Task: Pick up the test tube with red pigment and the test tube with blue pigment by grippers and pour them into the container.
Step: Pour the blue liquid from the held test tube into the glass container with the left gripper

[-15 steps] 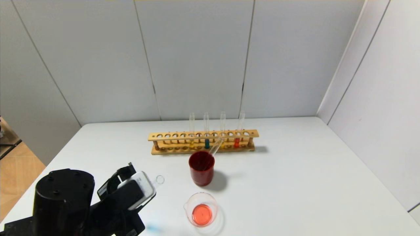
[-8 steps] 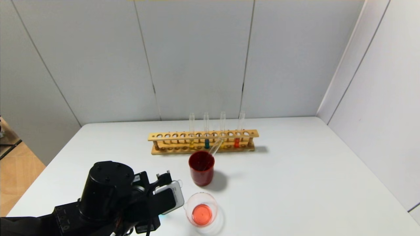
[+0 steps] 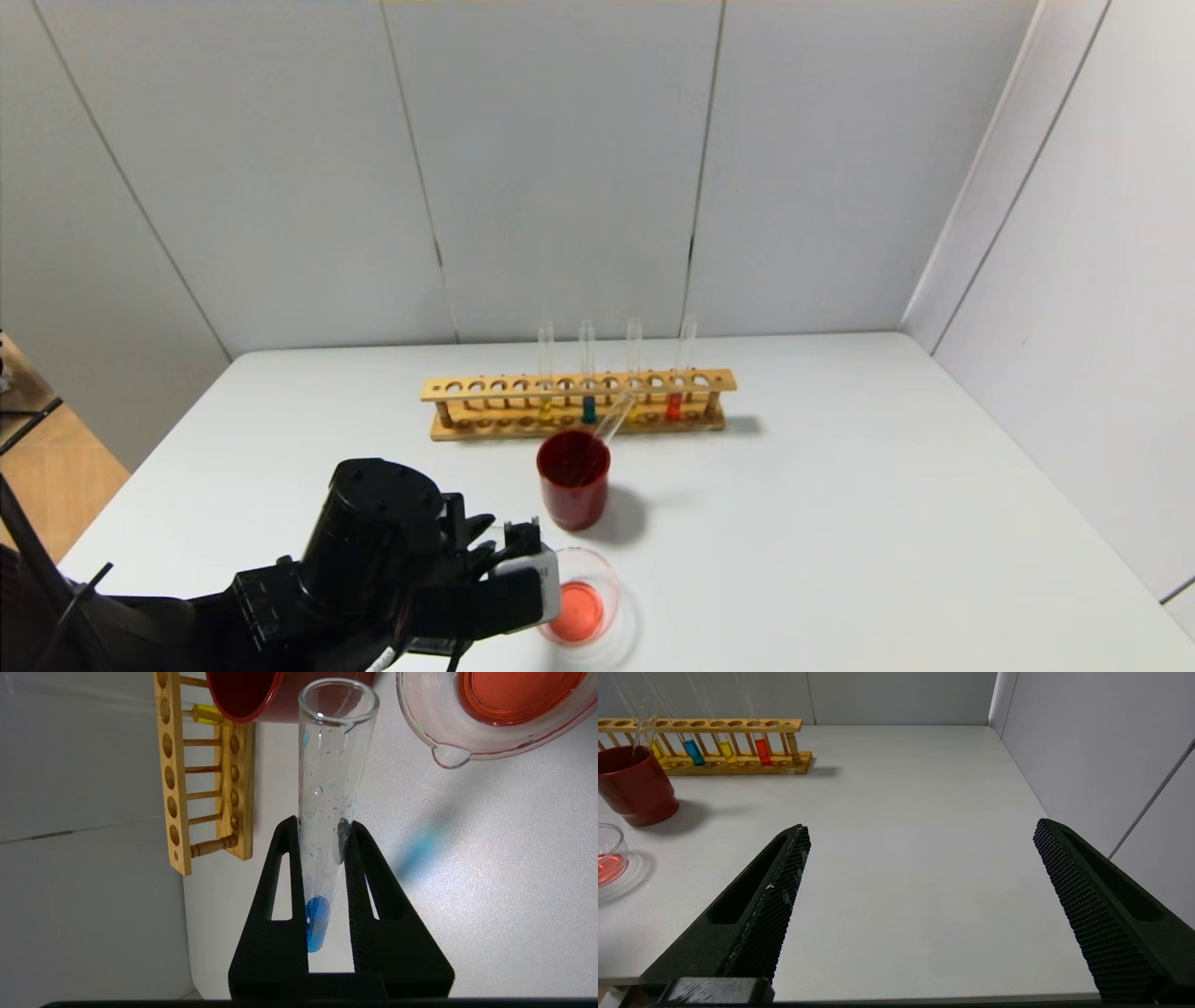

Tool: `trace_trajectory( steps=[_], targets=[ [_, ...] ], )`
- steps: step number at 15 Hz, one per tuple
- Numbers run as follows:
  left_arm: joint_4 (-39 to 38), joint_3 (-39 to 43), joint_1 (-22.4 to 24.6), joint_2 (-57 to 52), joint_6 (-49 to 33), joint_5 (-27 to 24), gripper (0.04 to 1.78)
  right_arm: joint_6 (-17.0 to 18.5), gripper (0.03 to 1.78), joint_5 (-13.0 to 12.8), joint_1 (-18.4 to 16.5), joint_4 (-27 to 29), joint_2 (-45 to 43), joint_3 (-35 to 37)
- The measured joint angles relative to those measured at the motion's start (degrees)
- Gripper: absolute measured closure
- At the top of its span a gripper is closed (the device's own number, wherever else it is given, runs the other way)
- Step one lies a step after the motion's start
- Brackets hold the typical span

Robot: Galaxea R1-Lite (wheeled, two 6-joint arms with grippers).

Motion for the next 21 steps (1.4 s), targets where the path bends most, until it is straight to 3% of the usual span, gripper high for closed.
trace_trajectory(
  steps=[10,21],
  targets=[
    [15.1,-7.7,-4.4,0.0,3.1,7.8,1.52,0.0,0.06,0.0,0.0,0.0,0.0,0.0],
    [16.5,-11.0,-6.6,5.1,5.9,14.6,1.52,0.0,0.06,0.0,0.0,0.0,0.0,0.0]
  ],
)
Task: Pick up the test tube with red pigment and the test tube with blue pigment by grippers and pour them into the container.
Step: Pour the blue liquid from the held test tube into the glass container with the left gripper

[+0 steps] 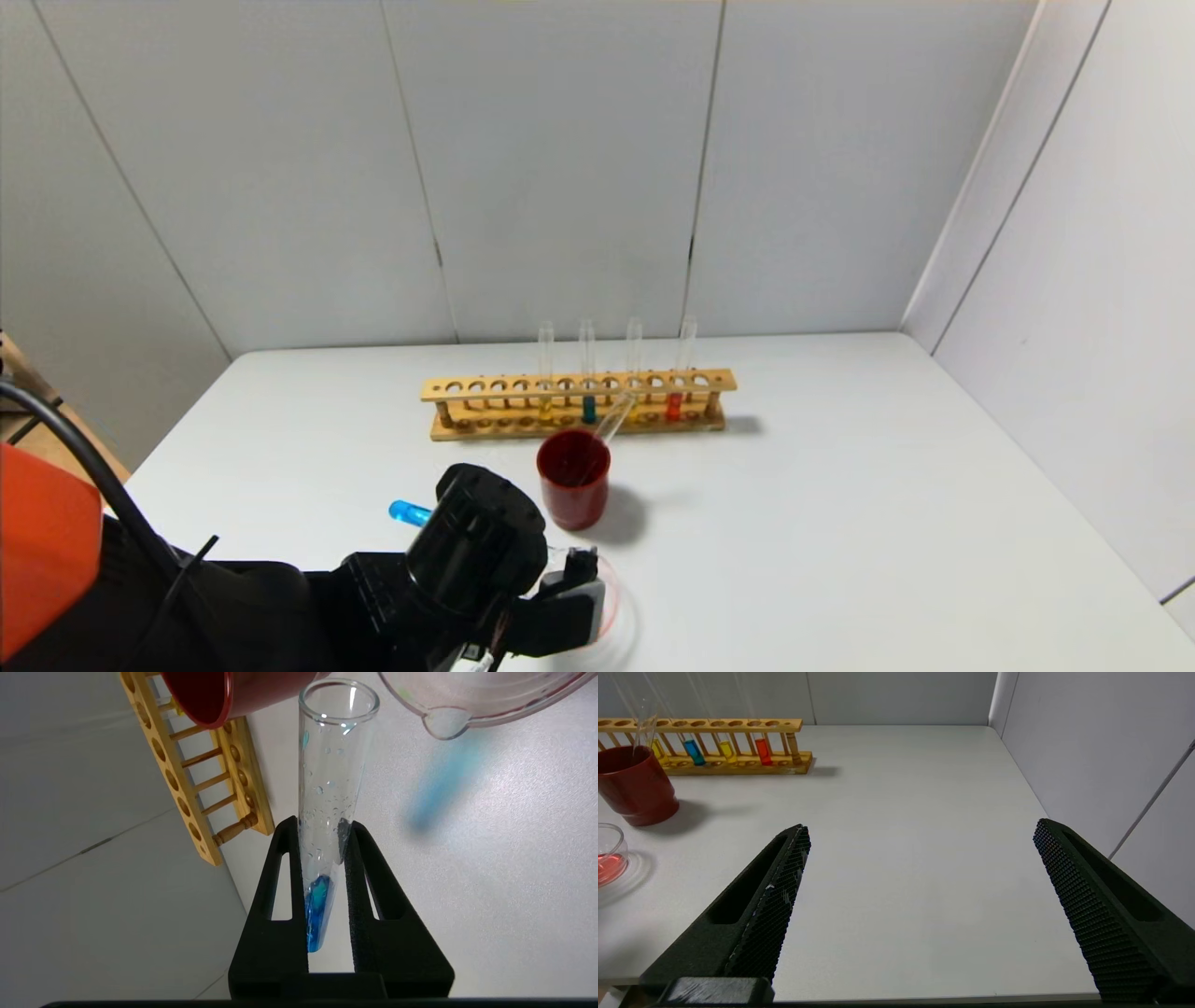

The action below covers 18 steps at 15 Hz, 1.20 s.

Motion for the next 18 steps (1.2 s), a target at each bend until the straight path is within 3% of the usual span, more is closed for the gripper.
trace_trajectory(
  steps=[2,13,18],
  targets=[
    [1.5,-0.4,-0.8,0.8,1.4,2.3,1.52,0.0,0.06,0.0,0.0,0.0,0.0,0.0],
    [13.8,-7.8,-3.1,2.2,1.9,4.5,1.52,0.0,0.06,0.0,0.0,0.0,0.0,0.0],
    [14.4,-8.4,-3.2,3.1,1.8,4.8,1.52,0.0,0.06,0.0,0.0,0.0,0.0,0.0]
  ],
)
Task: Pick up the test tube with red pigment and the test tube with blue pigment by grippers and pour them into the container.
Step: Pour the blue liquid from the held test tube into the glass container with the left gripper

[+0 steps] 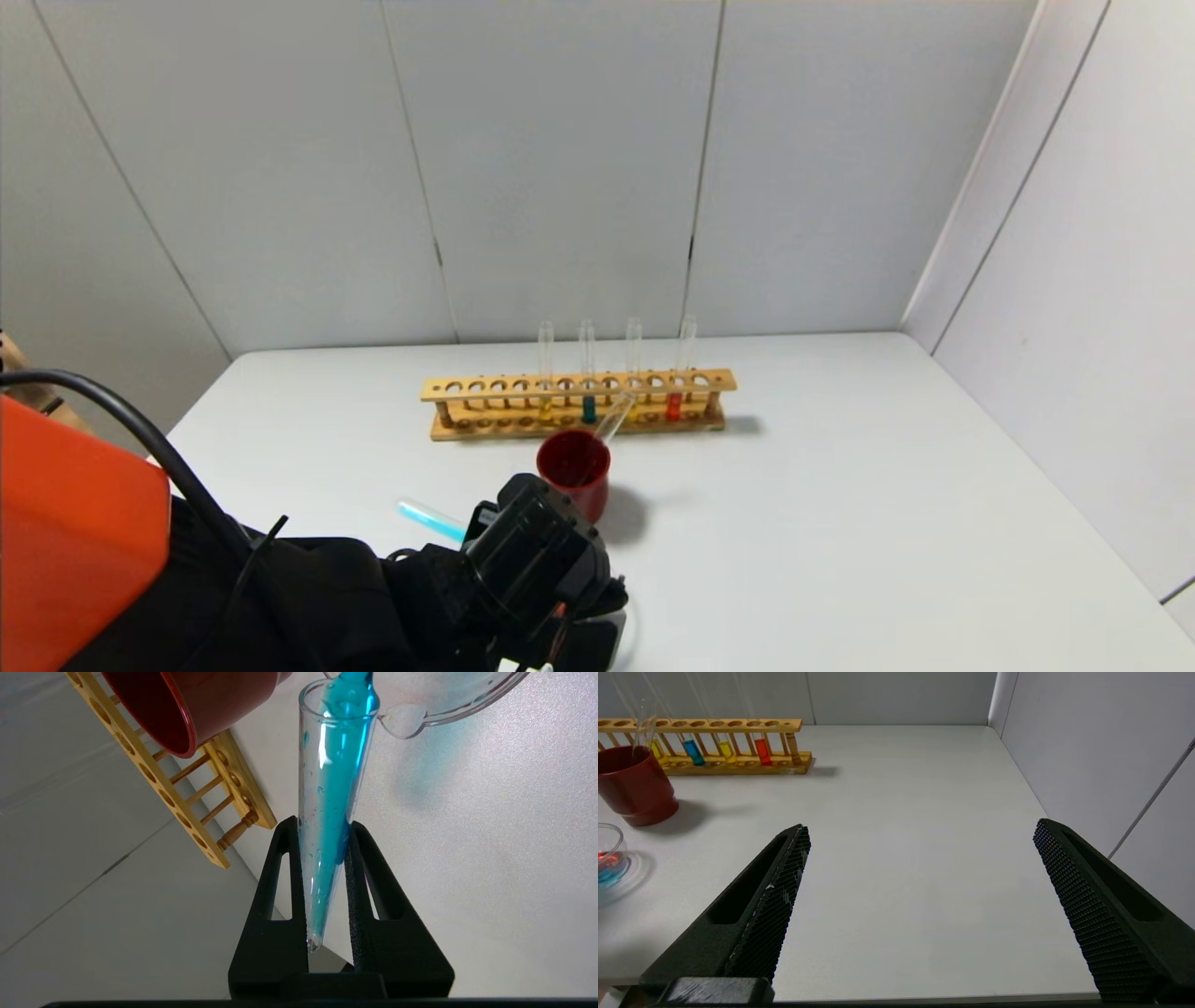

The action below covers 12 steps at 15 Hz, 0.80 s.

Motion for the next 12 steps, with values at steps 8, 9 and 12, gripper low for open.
trace_trajectory(
  steps=[8,9,12],
  targets=[
    [0.2,-2.4,2.3,2.5,0.2,-0.2,1.52,0.0,0.06,0.0,0.0,0.0,0.0,0.0],
    [0.7,-2.8,2.3,2.7,0.9,-0.3,1.52,0.0,0.06,0.0,0.0,0.0,0.0,0.0],
    [2.9,-3.8,2.3,3.3,1.7,-0.2,1.52,0.0,0.06,0.0,0.0,0.0,0.0,0.0]
  ],
)
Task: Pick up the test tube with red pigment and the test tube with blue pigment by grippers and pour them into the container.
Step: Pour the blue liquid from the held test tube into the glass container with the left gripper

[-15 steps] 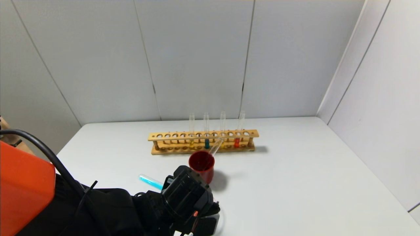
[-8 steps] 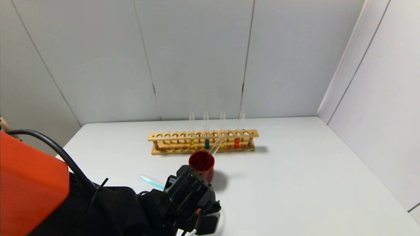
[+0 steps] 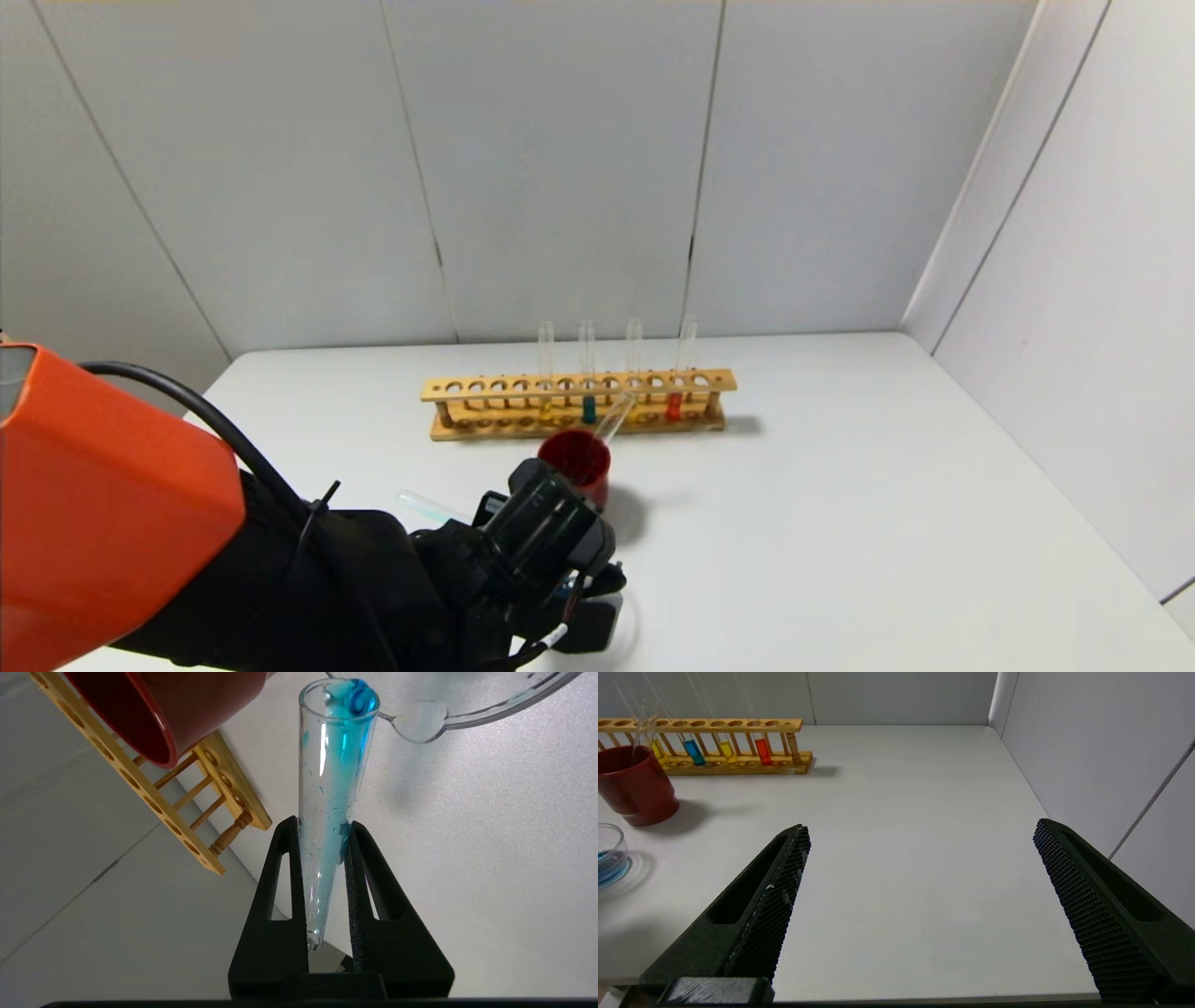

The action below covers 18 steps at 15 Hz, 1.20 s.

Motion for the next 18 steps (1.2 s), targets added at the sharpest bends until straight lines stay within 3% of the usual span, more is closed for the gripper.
trace_trajectory(
  steps=[18],
  targets=[
    [12.2,-7.0,-1.9,-0.5,1.9,2.7,1.52,0.0,0.06,0.0,0.0,0.0,0.0,0.0]
  ],
)
